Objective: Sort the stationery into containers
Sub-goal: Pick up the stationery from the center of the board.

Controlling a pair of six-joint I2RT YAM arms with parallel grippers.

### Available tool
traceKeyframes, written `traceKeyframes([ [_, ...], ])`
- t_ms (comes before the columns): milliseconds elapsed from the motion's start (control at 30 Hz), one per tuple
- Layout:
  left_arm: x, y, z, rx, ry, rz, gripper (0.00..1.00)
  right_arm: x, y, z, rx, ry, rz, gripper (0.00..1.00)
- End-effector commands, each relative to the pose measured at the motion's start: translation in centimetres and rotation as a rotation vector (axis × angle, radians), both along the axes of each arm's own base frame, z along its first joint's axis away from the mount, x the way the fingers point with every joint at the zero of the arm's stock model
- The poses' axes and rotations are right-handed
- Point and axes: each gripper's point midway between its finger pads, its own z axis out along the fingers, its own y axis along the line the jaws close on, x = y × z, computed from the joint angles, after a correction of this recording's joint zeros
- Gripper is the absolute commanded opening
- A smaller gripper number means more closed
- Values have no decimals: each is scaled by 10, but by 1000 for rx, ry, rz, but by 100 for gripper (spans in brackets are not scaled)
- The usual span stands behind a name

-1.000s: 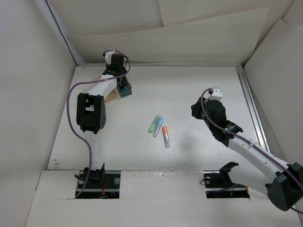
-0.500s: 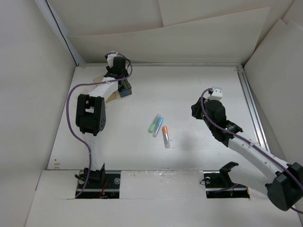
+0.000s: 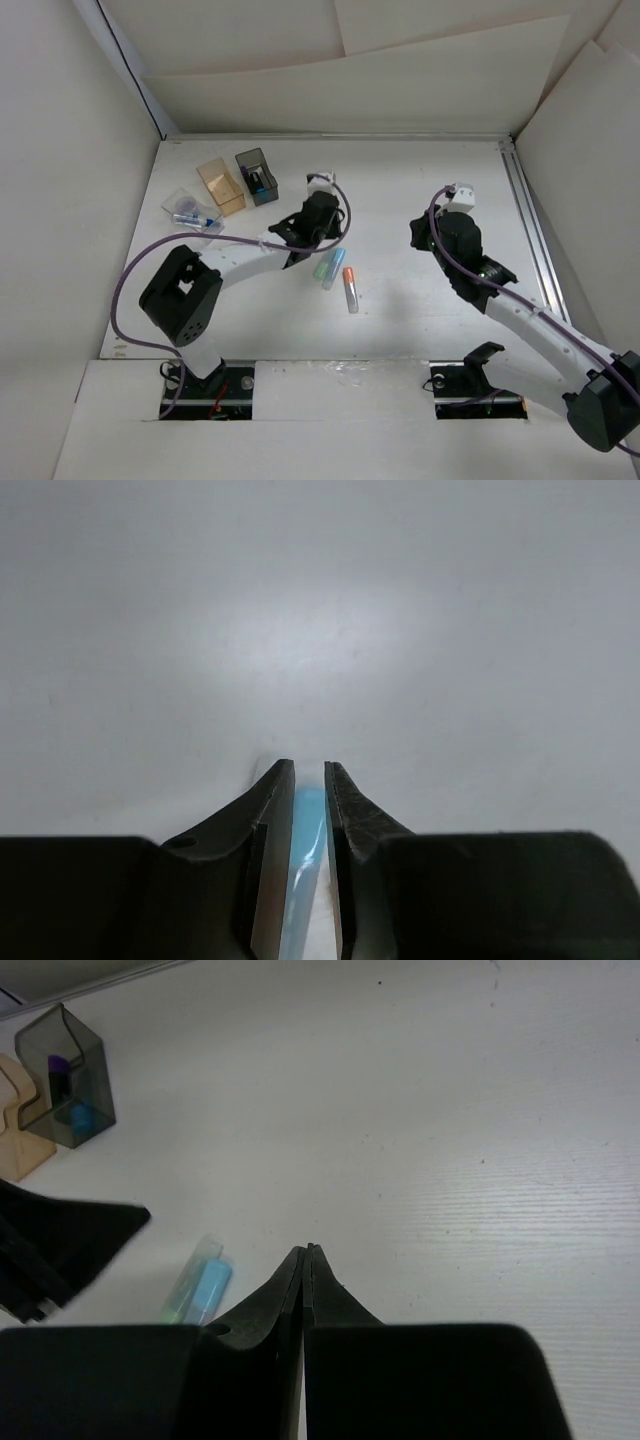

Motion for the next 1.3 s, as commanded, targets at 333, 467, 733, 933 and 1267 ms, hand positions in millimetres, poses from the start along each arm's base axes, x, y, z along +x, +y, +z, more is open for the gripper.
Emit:
traceKeyframes([
  [333, -51, 16, -72, 130, 151, -41, 30, 2, 9, 29, 40, -79, 22, 22],
  [467, -54, 20, -90, 170, 180, -47, 39, 3, 9, 26, 36, -71, 22, 31],
  [733, -50, 15, -109, 222, 209, -72, 40, 4, 10, 23, 31, -63, 22, 33],
  [933, -49, 14, -119, 245, 223, -77, 37, 4, 10, 23, 31, -63, 22, 33],
  [1267, -31, 29, -91, 233, 151, 50, 9, 4, 10, 23, 31, -63, 22, 33],
])
